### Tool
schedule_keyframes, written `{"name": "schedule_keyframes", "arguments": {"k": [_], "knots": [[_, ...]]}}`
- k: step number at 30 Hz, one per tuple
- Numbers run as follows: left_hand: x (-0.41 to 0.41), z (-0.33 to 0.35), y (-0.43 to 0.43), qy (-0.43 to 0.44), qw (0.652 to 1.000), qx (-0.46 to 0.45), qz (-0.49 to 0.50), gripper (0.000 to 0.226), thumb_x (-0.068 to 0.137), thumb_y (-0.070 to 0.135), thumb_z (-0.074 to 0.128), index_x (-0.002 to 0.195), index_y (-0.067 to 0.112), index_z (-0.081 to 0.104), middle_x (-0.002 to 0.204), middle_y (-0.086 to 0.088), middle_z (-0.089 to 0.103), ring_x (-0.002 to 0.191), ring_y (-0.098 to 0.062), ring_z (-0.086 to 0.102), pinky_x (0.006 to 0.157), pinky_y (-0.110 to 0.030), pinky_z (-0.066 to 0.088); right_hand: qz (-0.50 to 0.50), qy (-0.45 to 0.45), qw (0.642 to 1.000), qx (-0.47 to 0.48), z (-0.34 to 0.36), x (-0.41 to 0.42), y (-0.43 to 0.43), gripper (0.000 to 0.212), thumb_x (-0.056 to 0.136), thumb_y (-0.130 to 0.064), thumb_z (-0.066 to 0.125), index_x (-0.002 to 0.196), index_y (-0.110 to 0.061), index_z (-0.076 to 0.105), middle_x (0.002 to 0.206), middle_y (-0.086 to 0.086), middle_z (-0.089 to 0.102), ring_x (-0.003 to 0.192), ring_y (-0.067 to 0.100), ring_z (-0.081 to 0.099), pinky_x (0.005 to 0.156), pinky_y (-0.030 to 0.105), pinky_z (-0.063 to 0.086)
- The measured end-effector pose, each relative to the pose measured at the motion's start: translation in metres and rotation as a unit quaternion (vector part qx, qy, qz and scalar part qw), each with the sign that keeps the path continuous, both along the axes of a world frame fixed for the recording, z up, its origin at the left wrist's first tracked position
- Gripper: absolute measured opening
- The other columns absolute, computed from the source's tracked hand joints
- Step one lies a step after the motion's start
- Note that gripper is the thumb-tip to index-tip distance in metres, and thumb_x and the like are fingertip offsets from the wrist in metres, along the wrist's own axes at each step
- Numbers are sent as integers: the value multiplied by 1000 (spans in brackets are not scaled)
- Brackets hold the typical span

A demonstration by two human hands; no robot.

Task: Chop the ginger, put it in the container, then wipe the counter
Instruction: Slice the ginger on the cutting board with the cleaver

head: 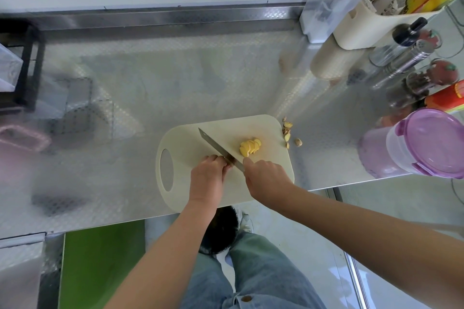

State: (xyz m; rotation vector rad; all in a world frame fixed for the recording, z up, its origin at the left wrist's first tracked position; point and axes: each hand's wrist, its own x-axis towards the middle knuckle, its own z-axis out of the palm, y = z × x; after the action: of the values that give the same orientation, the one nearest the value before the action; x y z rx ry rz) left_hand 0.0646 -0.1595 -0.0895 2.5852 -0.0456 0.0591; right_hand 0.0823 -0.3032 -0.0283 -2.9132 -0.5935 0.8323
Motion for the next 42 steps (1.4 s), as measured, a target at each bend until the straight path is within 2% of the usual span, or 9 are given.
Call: {"name": "schedule_keyframes", "arguments": {"k": [6, 10, 14, 18, 21, 24, 29, 34, 42], "knots": [[0, -3, 2, -17, 1000, 24, -9, 21, 67, 10, 85, 63, 10, 64, 59, -4, 59, 53, -26, 58, 37, -28, 41, -7, 0, 1000, 10, 5, 4, 1, 21, 97, -13, 37, 117, -9, 43, 71, 1, 36, 68, 25, 41, 61, 33, 31], [-5, 1, 2, 13, 996, 85, -19, 38, 54, 27, 91, 72, 10, 62, 72, -4, 59, 67, -25, 60, 39, -30, 45, -24, 12, 1000, 16, 12, 5, -1, 20, 97, -15, 38, 115, -8, 45, 89, 12, 56, 70, 27, 42, 64, 33, 32], [-2, 3, 3, 14, 994, 107, 5, 32, 53, 17, 91, 66, 12, 62, 68, -3, 56, 64, -25, 57, 39, -28, 37, -12, 9, 1000, 20, 16, 4, -5, 22, 98, -17, 37, 118, -10, 43, 77, 5, 45, 69, 25, 43, 62, 33, 33], [-1, 3, 6, -12, 991, 129, -26, 27, 56, 18, 90, 61, 12, 64, 60, -2, 56, 57, -24, 56, 39, -28, 33, 3, 0, 1000, 14, 13, 2, -7, 23, 98, -16, 38, 119, -11, 43, 65, -2, 32, 58, 18, 38, 55, 31, 31], [1, 5, 9, -37, 989, 139, -42, 27, 57, 16, 91, 61, 11, 64, 57, -3, 55, 53, -24, 55, 39, -24, 30, 5, -9, 1000, 18, 10, 4, -1, 21, 97, -14, 39, 116, -11, 44, 67, -1, 38, 58, 19, 39, 54, 31, 30], [3, 5, 12, -55, 984, 160, -62, 28, 54, 14, 92, 60, 8, 65, 54, -4, 53, 50, -24, 53, 39, -22, 26, 3, -7, 1000, 27, 8, 11, 4, 19, 95, -12, 39, 114, -10, 45, 82, 7, 52, 66, 24, 42, 61, 32, 33], [7, 4, 13, -44, 979, 187, -65, 32, 48, 10, 94, 58, 8, 63, 54, -4, 52, 50, -21, 53, 38, -21, 23, 16, -15, 999, 33, 1, 22, 13, 18, 95, -10, 39, 112, -10, 46, 68, 1, 39, 65, 26, 42, 60, 31, 32], [6, 0, 12, -38, 983, 167, -63, 33, 46, 4, 92, 63, 10, 65, 58, -3, 53, 53, -21, 53, 40, -22, 24, 13, -4, 999, 47, -11, 26, 22, 19, 92, -5, 40, 110, -10, 45, 88, 12, 60, 70, 32, 51, 60, 32, 30], [7, 0, 14, -31, 984, 166, -64, 30, 51, 12, 93, 63, 10, 66, 59, -3, 53, 54, -21, 54, 37, -23, 30, -42, -1, 995, 92, -22, 27, 15, 21, 99, -21, 37, 114, -11, 46, 92, 13, 61, 83, 35, 58, 63, 32, 32]]}}
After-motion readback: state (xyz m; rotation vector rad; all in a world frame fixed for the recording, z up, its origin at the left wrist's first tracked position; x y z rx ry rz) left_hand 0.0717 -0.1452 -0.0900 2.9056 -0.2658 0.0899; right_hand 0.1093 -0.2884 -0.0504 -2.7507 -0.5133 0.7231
